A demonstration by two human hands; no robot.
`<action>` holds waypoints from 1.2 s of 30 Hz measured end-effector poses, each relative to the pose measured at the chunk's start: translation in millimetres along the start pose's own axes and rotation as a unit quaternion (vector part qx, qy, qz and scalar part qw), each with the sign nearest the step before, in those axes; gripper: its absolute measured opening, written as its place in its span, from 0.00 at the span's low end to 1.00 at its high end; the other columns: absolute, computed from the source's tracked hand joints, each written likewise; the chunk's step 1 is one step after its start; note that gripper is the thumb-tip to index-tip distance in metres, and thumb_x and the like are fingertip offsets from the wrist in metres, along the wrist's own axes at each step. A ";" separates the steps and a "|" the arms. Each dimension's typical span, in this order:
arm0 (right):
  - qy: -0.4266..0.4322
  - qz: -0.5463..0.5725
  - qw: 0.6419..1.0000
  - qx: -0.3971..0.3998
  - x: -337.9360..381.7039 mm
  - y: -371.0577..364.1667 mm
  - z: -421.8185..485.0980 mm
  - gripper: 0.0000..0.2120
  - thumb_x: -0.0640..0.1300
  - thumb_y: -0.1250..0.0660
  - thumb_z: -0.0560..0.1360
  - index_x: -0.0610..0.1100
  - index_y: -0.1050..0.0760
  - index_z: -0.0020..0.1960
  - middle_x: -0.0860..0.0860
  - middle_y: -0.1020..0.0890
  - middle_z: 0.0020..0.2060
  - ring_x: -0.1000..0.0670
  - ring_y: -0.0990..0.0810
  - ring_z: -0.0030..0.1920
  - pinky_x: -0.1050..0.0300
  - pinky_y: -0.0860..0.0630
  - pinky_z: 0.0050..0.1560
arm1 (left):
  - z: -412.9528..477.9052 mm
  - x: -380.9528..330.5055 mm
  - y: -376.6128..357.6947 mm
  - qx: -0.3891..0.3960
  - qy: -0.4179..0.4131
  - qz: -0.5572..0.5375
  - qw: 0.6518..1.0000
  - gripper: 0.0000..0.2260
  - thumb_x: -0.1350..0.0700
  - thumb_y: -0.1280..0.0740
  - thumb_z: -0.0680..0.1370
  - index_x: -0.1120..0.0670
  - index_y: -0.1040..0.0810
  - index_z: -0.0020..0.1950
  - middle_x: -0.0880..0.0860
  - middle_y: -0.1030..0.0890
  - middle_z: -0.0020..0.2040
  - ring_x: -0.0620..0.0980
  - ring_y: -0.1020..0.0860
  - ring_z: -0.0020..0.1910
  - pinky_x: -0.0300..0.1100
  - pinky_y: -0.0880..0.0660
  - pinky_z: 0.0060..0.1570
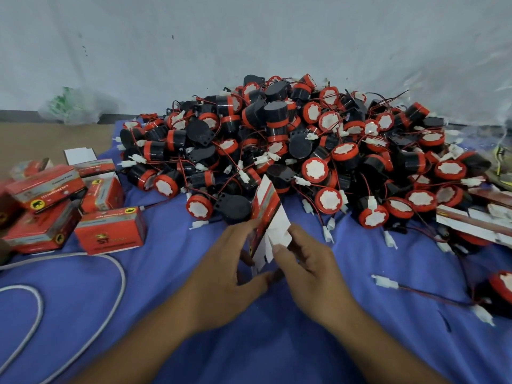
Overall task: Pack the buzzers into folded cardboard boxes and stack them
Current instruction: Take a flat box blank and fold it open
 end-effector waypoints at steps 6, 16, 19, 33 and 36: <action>0.036 0.003 0.999 -0.010 6.2 3.8 -1.2 0.19 0.48 0.42 0.82 0.37 0.25 0.38 0.46 0.22 0.33 0.45 0.22 0.36 0.43 0.26 0.37 | 3.7 12.7 5.3 0.003 0.007 -0.021 1.000 0.46 0.34 0.30 0.71 0.36 0.58 0.79 0.32 0.40 0.76 0.43 0.23 0.64 0.46 0.22 0.57; 0.123 -0.095 0.988 -0.009 25.2 -3.8 -8.4 0.14 0.43 0.40 0.82 0.44 0.24 0.39 0.53 0.25 0.29 0.52 0.27 0.28 0.54 0.31 0.29 | 1.4 -14.3 21.2 -0.122 -0.041 0.146 0.981 0.38 0.39 0.36 0.75 0.46 0.48 0.81 0.48 0.20 0.61 0.35 0.21 0.44 0.26 0.27 0.36; 0.161 -0.195 0.965 -0.076 33.3 2.2 -11.5 0.11 0.41 0.37 0.77 0.44 0.27 0.36 0.55 0.32 0.25 0.53 0.35 0.26 0.62 0.39 0.26 | 1.1 -12.5 21.0 -0.143 -0.033 0.148 0.978 0.33 0.50 0.38 0.77 0.45 0.47 0.81 0.53 0.21 0.64 0.40 0.22 0.51 0.28 0.27 0.44; -0.086 -0.068 0.994 -0.004 -26.9 7.7 4.9 0.20 0.47 0.36 0.81 0.55 0.29 0.72 0.62 0.25 0.64 0.62 0.26 0.64 0.63 0.28 0.62 | 6.6 -11.5 8.9 -0.039 -0.039 0.043 0.998 0.41 0.63 0.42 0.72 0.29 0.50 0.75 0.39 0.48 0.80 0.36 0.51 0.78 0.25 0.47 0.70; -0.099 0.079 0.992 0.012 -22.7 0.7 3.9 0.18 0.43 0.35 0.81 0.53 0.26 0.70 0.58 0.25 0.67 0.60 0.27 0.68 0.61 0.29 0.66 | 6.7 -11.2 -3.4 0.034 -0.009 -0.083 0.996 0.40 0.60 0.38 0.70 0.24 0.45 0.71 0.33 0.43 0.77 0.40 0.45 0.78 0.39 0.38 0.71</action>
Point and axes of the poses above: each hand's wrist, its own z-axis towards the middle knuckle, its own y-axis out of the back of the hand, x = y × z, the point moved 9 cm from there along z, towards the middle knuckle
